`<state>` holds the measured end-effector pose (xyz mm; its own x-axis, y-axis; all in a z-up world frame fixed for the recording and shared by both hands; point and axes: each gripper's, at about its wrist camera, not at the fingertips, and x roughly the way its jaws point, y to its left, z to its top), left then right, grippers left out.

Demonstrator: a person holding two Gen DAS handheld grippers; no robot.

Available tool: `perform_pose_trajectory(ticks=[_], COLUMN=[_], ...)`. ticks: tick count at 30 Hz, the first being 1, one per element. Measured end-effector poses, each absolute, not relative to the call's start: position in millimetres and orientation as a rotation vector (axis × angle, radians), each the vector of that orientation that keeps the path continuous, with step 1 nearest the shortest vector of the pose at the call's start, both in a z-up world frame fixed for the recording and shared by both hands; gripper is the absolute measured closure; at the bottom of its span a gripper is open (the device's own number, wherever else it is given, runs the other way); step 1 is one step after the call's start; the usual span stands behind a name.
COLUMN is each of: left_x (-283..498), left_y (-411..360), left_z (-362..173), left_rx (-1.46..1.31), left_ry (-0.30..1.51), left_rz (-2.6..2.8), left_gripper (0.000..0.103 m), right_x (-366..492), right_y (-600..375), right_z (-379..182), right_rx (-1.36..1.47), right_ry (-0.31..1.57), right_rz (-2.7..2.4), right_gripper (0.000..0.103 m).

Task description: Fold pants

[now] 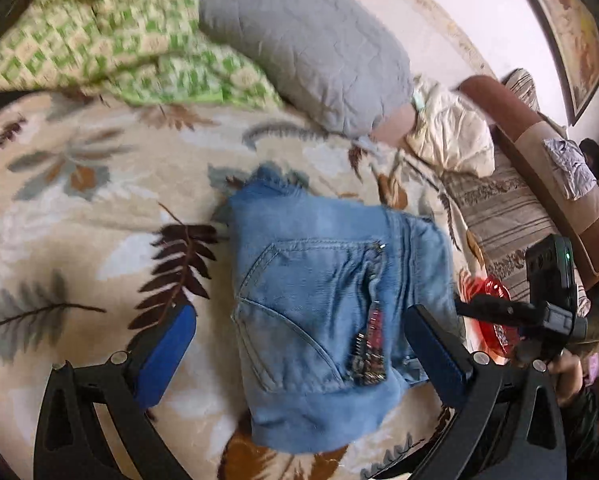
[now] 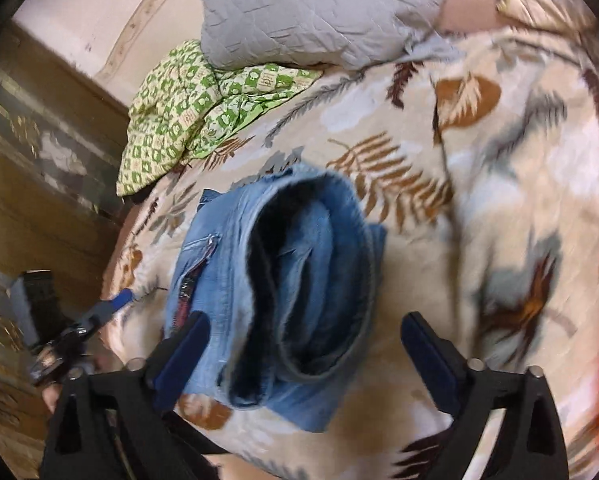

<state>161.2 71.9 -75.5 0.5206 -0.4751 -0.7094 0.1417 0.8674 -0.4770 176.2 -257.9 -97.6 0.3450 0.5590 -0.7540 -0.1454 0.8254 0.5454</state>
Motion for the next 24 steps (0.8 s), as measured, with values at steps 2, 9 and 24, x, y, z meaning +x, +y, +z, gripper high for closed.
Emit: perform_pose_trajectory(ticks=[2, 9, 24], left_x=[177.1, 207.3, 195.8], left_y=[70.1, 62.2, 48.5], left_z=[-89.4, -135.9, -130.4], left_rx=[-0.408, -0.554, -0.502], left_ry=[1.001, 1.166, 1.114], left_rz=[-0.398, -0.48, -0.536], left_gripper=[0.0, 0.0, 0.073], right_x=[176.1, 185.4, 185.1], right_y=[-253.6, -242.2, -225.3], right_z=[-108.1, -158.6, -164.3], right_rx=[0.454, 0.576, 0.577], right_ry=[1.154, 1.241, 1.142], right_rz=[0.464, 0.449, 0.523], right_gripper=[0.0, 0.0, 0.061])
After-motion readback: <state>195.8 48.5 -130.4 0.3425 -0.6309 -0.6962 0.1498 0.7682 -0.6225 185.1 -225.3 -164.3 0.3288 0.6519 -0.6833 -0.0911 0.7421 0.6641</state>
